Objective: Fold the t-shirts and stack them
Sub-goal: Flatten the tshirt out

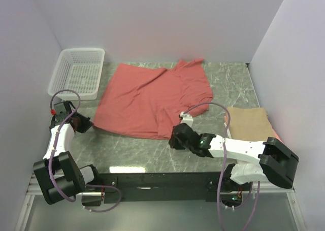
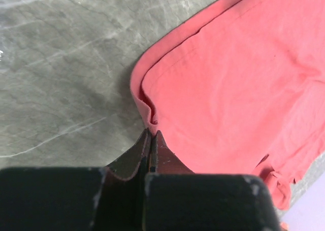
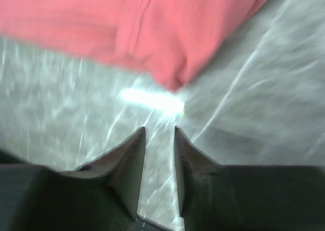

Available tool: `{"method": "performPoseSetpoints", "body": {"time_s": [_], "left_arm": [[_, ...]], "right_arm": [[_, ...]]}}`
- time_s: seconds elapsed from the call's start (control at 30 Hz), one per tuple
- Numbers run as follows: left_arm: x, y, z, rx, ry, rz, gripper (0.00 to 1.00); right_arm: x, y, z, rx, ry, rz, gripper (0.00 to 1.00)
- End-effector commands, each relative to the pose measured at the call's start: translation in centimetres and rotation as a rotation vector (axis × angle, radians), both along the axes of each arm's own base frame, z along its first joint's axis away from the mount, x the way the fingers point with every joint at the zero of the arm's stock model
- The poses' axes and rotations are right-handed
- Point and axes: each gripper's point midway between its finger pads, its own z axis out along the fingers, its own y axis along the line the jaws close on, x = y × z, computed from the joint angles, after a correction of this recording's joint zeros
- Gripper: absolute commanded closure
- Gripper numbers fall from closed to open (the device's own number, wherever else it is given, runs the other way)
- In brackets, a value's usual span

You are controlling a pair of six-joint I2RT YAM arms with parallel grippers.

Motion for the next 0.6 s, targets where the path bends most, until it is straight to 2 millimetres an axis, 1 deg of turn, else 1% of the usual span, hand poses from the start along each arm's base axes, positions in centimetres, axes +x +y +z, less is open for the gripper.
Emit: {"method": "performPoseSetpoints", "body": {"time_s": [0.0, 0.07, 0.1, 0.13, 0.17, 0.2, 0.27, 0.3, 0.33, 0.37, 0.4, 0.43, 0.47, 0.5, 0.53, 0.57], "left_arm": [[0.5, 1.0, 1.0, 0.031, -0.031, 0.035, 0.99], [0.5, 1.0, 1.0, 0.032, -0.031, 0.036, 0.99], [0.5, 1.0, 0.9, 0.033, -0.03, 0.036, 0.99], [0.5, 1.1, 1.0, 0.034, -0.03, 0.039, 0.99], [0.5, 1.1, 1.0, 0.035, -0.031, 0.039, 0.99], [0.5, 1.0, 1.0, 0.036, -0.031, 0.036, 0.99], [0.5, 1.2, 1.1, 0.043, -0.032, 0.039, 0.99], [0.5, 1.2, 1.0, 0.044, -0.03, 0.042, 0.99], [0.5, 1.3, 1.0, 0.045, -0.031, 0.044, 0.99], [0.5, 1.4, 1.0, 0.047, -0.029, 0.045, 0.99], [0.5, 1.4, 0.9, 0.048, -0.027, 0.046, 0.99], [0.5, 1.4, 0.9, 0.05, -0.026, 0.047, 0.99], [0.5, 1.4, 0.8, 0.049, -0.023, 0.047, 0.99], [0.5, 1.5, 0.9, 0.051, -0.024, 0.051, 0.99], [0.5, 1.5, 0.8, 0.049, -0.024, 0.052, 0.99], [0.5, 1.4, 0.9, 0.048, -0.026, 0.049, 0.99]], "right_arm": [[-0.9, 2.8, 1.5, 0.106, -0.013, -0.011, 0.61], [-0.5, 2.1, 1.9, 0.081, -0.03, -0.036, 0.54], [-0.2, 1.6, 2.5, 0.056, -0.05, -0.042, 0.46], [0.2, 1.4, 3.6, 0.058, -0.079, -0.045, 0.44], [0.7, 1.0, 4.1, 0.04, -0.096, -0.058, 0.42], [2.1, 0.2, 5.2, 0.012, -0.119, -0.083, 0.41], [3.6, 0.0, 5.3, -0.031, -0.114, -0.078, 0.41], [4.7, 0.4, 6.5, -0.051, -0.119, -0.054, 0.41], [6.0, 0.1, 5.4, -0.106, -0.093, -0.06, 0.43], [6.6, 0.4, 5.6, -0.133, -0.094, -0.046, 0.44], [7.7, 1.1, 7.1, -0.159, -0.123, -0.029, 0.45], [8.3, 1.6, 5.9, -0.206, -0.101, -0.015, 0.46], [8.8, 2.0, 5.9, -0.222, -0.1, -0.002, 0.46], [9.7, 2.7, 6.9, -0.231, -0.117, 0.006, 0.46], [10.5, 2.6, 5.5, -0.275, -0.091, 0.0, 0.47], [11.2, 2.8, 5.2, -0.292, -0.084, -0.002, 0.48]]}}
